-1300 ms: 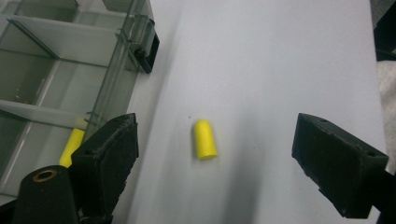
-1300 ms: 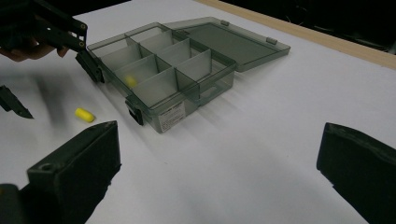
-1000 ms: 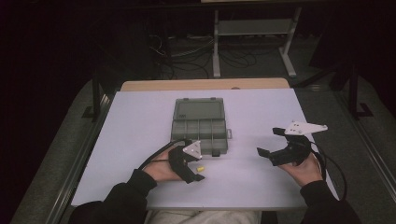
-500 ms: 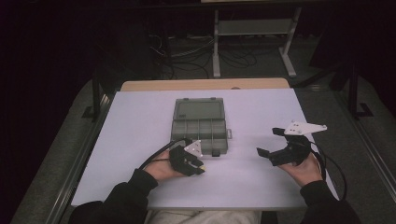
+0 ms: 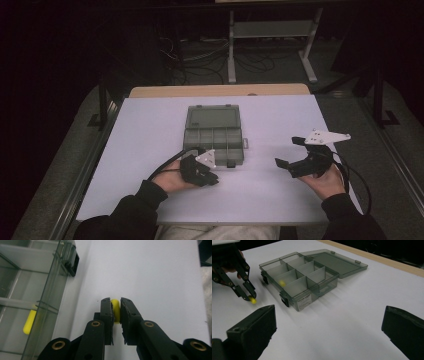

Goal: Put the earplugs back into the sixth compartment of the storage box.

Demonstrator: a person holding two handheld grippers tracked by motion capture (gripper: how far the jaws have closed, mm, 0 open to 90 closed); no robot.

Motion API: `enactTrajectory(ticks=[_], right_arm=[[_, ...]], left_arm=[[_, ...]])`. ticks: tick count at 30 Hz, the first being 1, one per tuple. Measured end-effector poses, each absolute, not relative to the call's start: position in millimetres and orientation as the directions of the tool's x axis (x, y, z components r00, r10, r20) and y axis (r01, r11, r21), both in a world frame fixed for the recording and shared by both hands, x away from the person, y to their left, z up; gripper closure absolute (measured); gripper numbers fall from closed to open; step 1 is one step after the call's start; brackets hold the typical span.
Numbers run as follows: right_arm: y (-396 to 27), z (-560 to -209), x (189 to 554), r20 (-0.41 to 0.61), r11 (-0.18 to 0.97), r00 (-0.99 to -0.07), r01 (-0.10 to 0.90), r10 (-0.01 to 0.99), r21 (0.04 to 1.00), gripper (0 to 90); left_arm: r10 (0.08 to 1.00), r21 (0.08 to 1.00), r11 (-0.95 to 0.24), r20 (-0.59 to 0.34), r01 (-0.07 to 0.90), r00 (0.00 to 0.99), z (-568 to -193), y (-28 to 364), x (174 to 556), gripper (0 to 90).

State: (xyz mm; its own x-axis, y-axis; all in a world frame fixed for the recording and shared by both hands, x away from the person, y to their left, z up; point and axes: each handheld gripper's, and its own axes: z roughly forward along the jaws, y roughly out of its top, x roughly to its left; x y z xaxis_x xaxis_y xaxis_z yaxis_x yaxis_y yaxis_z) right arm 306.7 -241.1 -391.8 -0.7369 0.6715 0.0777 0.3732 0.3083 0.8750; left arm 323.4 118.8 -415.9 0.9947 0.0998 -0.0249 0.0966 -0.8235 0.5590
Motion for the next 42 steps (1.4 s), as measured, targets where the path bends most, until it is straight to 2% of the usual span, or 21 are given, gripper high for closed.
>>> enactTrajectory(ticks=[16, 26, 42], right_arm=[[-241.5, -391.1, 306.2, 0.079, 0.305, -0.738, 0.371, 0.670, 0.877, 0.0], [-241.3, -391.3, 306.4, 0.078, 0.307, -0.739, 0.371, 0.669, 0.876, 0.0], [-241.6, -391.5, 306.8, 0.082, 0.304, -0.737, 0.374, 0.671, 0.876, 0.0]], left_arm=[[0.098, 0.585, -0.807, 0.001, 0.079, 0.995, -388.2, 128.3, 325.7, 80.7], [0.097, 0.584, -0.810, 0.047, 0.051, 0.994, -360.9, 129.4, 332.5, 80.8], [0.166, 0.585, -0.806, 0.076, 0.090, 0.983, -340.2, 134.6, 360.7, 81.1]])
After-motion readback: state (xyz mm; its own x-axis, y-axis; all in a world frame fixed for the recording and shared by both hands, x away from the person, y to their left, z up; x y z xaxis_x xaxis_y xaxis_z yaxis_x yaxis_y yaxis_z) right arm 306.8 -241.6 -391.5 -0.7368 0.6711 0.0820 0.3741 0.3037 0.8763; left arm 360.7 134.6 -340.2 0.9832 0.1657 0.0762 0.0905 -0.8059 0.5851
